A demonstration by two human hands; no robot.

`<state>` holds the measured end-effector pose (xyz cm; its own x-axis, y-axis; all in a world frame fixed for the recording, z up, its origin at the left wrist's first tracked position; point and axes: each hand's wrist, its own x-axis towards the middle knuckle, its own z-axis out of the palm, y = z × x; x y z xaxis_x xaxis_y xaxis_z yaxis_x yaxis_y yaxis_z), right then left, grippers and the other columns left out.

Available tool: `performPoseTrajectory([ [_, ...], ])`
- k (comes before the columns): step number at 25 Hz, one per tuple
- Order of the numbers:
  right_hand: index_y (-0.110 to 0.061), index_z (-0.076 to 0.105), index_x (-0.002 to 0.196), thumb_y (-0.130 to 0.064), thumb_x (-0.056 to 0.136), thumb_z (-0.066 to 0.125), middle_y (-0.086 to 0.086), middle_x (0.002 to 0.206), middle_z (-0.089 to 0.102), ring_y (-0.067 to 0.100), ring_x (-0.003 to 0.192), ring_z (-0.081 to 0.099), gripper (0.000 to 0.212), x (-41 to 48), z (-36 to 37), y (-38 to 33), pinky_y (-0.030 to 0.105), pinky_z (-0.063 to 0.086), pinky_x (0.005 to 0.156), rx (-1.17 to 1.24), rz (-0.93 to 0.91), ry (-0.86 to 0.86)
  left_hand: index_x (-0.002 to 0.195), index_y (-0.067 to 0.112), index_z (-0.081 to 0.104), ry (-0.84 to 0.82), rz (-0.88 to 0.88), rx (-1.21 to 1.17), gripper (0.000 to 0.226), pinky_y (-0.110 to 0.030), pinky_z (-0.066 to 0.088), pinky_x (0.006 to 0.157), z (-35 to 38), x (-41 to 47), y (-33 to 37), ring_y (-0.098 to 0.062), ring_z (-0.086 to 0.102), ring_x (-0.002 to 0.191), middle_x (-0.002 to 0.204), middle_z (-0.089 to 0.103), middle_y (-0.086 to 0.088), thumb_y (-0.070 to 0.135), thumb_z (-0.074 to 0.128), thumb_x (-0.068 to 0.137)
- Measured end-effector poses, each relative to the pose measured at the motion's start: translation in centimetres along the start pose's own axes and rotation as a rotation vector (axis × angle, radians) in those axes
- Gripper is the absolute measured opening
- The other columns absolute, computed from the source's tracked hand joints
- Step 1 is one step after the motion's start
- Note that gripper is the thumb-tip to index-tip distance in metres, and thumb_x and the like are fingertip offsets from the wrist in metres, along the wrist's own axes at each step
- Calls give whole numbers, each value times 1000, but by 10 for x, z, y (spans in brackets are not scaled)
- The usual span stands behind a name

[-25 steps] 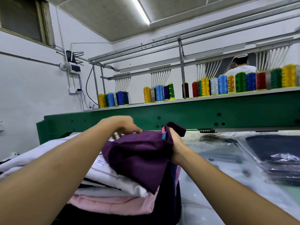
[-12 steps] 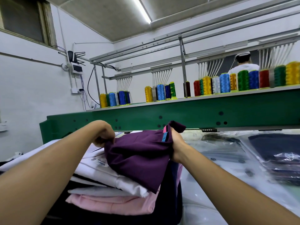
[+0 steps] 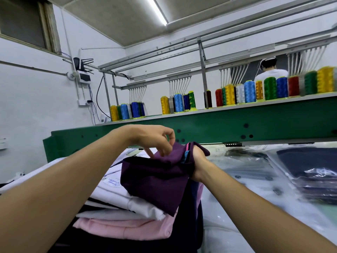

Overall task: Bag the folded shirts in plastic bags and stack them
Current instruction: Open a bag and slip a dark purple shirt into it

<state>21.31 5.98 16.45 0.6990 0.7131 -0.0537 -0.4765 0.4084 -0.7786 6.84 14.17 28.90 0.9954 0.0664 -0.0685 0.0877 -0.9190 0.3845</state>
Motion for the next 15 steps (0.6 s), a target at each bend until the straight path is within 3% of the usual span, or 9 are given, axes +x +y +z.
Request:
performPoseTrajectory([
  [3,-6,68,116,-26,103,30,19,105,75,35,99,70,45,4,-4,2,42,56,83,-17,11,24,102,41,63,105,140,137,31,-27,53,84,15,5,-5,-7,62,96,111,63,8,32,81,79],
  [5,-3,72,105,-23,102,33,21,100,75,35,86,74,44,5,-6,1,45,59,80,-27,-5,27,111,53,59,54,147,275,40,-28,48,92,24,4,-6,-6,58,109,120,58,16,43,79,77],
  [6,-1,73,103,-18,100,37,20,97,75,35,80,74,40,3,-7,2,44,60,77,-35,-21,50,114,55,58,44,143,343,43,-31,47,94,27,5,-6,-8,57,111,121,57,17,38,76,79],
  [8,1,71,109,-8,96,43,20,96,71,33,72,68,32,3,-9,6,41,56,69,-35,-51,101,118,49,59,94,162,510,49,-37,47,97,32,7,-7,-14,55,114,118,56,14,16,63,82],
  [10,3,65,123,0,95,44,21,102,64,29,69,60,36,4,-13,10,40,51,68,-48,-86,126,121,41,61,135,115,716,52,-42,47,96,35,7,-8,-21,51,118,122,53,6,7,52,83],
  [13,3,61,121,4,94,44,18,93,61,26,66,55,32,4,-19,12,39,48,66,-123,-122,218,116,31,63,111,-130,884,33,-41,46,82,36,5,-11,-27,49,115,125,54,-1,31,50,86],
  [15,3,62,123,-2,97,43,23,104,66,30,78,60,33,0,-17,11,43,52,78,-99,-100,162,92,27,64,81,-244,823,34,-38,48,78,34,2,-10,-25,56,103,106,60,1,54,47,81],
])
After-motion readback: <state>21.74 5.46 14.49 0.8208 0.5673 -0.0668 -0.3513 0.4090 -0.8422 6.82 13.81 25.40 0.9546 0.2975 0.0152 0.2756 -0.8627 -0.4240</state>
